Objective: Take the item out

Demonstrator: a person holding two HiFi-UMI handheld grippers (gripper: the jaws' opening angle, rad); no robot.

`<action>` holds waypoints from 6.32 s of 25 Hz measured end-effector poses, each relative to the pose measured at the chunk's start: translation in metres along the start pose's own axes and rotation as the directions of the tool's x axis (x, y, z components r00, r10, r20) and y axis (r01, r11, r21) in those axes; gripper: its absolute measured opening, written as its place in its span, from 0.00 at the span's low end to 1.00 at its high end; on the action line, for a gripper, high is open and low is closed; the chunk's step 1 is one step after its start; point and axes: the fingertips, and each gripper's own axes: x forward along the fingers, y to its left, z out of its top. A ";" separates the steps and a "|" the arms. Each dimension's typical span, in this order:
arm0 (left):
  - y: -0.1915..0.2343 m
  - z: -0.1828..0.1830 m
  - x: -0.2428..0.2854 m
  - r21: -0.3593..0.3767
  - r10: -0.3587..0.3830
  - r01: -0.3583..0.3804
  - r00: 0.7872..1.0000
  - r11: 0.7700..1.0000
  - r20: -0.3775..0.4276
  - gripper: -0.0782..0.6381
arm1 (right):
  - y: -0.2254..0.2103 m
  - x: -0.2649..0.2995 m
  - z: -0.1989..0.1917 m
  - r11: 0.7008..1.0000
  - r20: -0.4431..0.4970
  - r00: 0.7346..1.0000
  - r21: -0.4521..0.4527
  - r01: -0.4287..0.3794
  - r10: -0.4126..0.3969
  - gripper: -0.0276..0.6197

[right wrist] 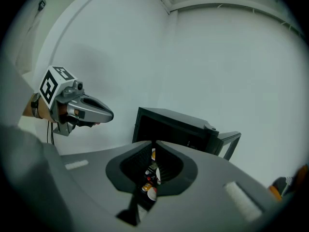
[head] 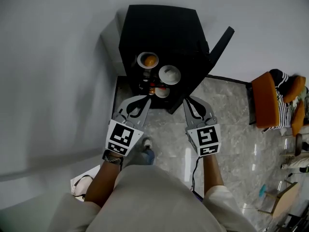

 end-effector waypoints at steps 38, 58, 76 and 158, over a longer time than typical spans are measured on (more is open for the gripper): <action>0.122 -0.221 0.099 -0.095 0.044 -0.057 0.990 0.994 -0.136 0.12 | -0.016 0.294 -0.267 0.957 -0.392 0.899 -0.278 0.083 -0.192 0.29; 0.107 -0.264 0.104 -0.128 0.008 -0.033 0.981 0.991 -0.195 0.12 | -0.026 0.337 -0.303 0.769 -0.428 0.859 -0.636 -0.065 -0.281 0.29; 0.107 -0.263 0.110 -0.132 -0.003 -0.022 0.983 0.991 -0.185 0.12 | -0.032 0.326 -0.291 0.628 -0.288 0.874 -0.778 0.025 -0.392 0.09; 0.028 0.052 0.021 0.104 -0.050 0.037 0.990 0.994 0.128 0.12 | 0.015 0.010 0.039 0.390 -0.002 0.947 -0.912 0.131 -0.322 0.08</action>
